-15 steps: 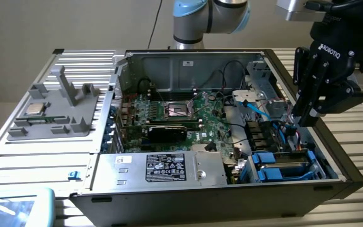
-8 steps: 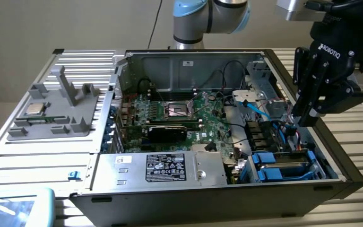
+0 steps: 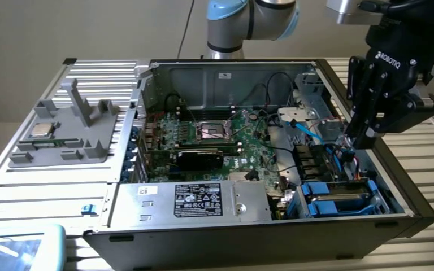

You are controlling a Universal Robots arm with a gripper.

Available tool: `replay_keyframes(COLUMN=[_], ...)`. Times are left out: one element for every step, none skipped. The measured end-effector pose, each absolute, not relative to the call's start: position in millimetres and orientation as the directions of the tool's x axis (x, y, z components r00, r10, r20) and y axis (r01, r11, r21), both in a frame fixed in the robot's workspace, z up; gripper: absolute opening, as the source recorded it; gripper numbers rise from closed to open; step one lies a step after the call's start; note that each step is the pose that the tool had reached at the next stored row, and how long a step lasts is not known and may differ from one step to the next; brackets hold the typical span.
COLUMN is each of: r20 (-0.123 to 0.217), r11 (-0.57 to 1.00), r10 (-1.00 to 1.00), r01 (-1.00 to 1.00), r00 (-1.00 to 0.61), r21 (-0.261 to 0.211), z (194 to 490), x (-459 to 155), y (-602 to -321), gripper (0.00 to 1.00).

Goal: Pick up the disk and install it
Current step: 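Insert the first disk wire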

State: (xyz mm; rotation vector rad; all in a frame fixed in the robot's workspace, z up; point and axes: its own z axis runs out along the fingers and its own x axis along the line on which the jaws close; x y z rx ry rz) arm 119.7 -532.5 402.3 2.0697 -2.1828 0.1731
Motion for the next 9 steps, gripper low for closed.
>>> replay_keyframes(r20=[0.175,0.179,0.184,0.188,0.193,0.197,0.202,0.206,0.208], r11=[0.054,0.054,0.054,0.054,0.054,0.054,0.054,0.054,0.054], r10=[-0.983,-0.982,-0.982,-0.981,-0.980,-0.979,-0.978,-0.977,-0.977], r01=[-0.999,-0.999,-0.999,-0.998,-0.998,-0.998,-0.998,-0.998,-0.998], r00=[-0.052,-0.052,-0.051,-0.051,-0.050,-0.050,-0.049,-0.049,-0.049], r21=[0.006,0.007,0.008,0.011,0.013,0.016,0.018,0.020,0.022], z=[402,401,400,400,400,399,399,398,397], x=[119,119,119,118,118,117,117,117,117], y=[-531,-529,-527,-526,-525,-523,-521,-520,-518], gripper=[0.31,0.31,0.31,0.31,0.31,0.31,0.31,0.31,0.31])
